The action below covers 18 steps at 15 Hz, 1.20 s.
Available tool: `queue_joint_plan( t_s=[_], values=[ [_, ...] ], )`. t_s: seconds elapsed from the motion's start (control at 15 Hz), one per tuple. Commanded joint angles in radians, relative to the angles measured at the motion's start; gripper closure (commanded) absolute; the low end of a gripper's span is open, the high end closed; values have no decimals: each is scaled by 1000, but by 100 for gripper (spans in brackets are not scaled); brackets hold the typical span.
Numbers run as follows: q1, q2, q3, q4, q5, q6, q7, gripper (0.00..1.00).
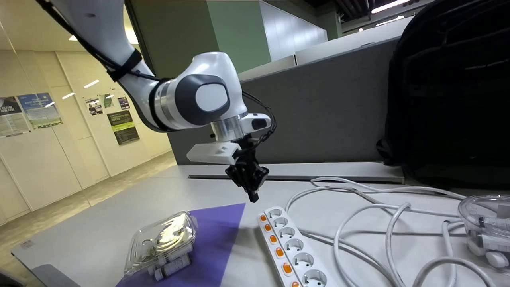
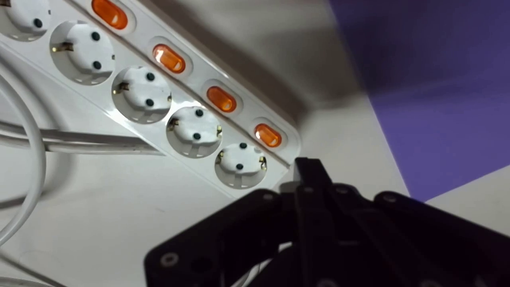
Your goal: Switch on the first slot of the extension cord from left
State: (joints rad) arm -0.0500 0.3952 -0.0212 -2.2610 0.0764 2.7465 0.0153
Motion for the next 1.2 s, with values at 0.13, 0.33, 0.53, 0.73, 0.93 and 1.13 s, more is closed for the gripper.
queue_joint_plan(
  t_s=[0.13,0.33,0.53,0.73,0.93,1.13],
  values=[
    [-7,37,-12,44,2,-22,15,100],
    [-10,63,-19,60,2,-21,17,100],
    [-14,84,-24,72,1,-24,17,100],
    [-11,97,-24,74,-4,-24,13,100],
    [-7,93,-21,54,-11,-19,5,100],
    [-12,91,-13,39,4,7,7,100]
  ],
)
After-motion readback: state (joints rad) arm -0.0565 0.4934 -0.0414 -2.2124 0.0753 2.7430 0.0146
